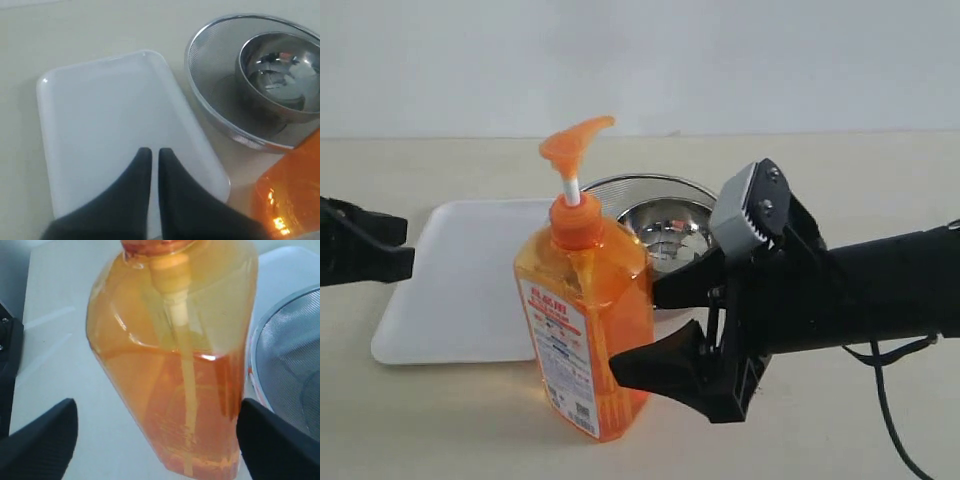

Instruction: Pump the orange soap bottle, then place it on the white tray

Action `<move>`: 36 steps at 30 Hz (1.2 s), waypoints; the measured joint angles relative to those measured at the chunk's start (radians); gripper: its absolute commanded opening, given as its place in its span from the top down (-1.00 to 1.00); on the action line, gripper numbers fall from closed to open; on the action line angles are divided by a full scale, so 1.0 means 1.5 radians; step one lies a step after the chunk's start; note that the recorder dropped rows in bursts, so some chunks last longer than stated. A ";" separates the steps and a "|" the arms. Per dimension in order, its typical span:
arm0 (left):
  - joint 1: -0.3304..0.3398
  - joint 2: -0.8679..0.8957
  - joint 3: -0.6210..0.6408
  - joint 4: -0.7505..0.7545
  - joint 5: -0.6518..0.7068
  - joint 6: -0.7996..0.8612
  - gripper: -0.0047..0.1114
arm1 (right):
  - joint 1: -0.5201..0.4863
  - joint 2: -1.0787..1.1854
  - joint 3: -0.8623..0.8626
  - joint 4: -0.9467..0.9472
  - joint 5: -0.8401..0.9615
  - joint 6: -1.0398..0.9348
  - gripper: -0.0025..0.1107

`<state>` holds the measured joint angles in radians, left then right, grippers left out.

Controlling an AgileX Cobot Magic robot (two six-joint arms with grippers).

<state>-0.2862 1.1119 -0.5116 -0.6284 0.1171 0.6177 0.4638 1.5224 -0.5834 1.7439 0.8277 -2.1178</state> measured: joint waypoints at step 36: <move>-0.124 0.173 -0.137 -0.312 0.152 0.439 0.84 | 0.096 0.002 -0.068 -0.016 -0.139 0.074 -0.40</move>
<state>-0.4721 1.3709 -0.7176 -1.0967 0.3450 1.2767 0.6073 1.5255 -0.6850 1.7192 0.6195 -2.0063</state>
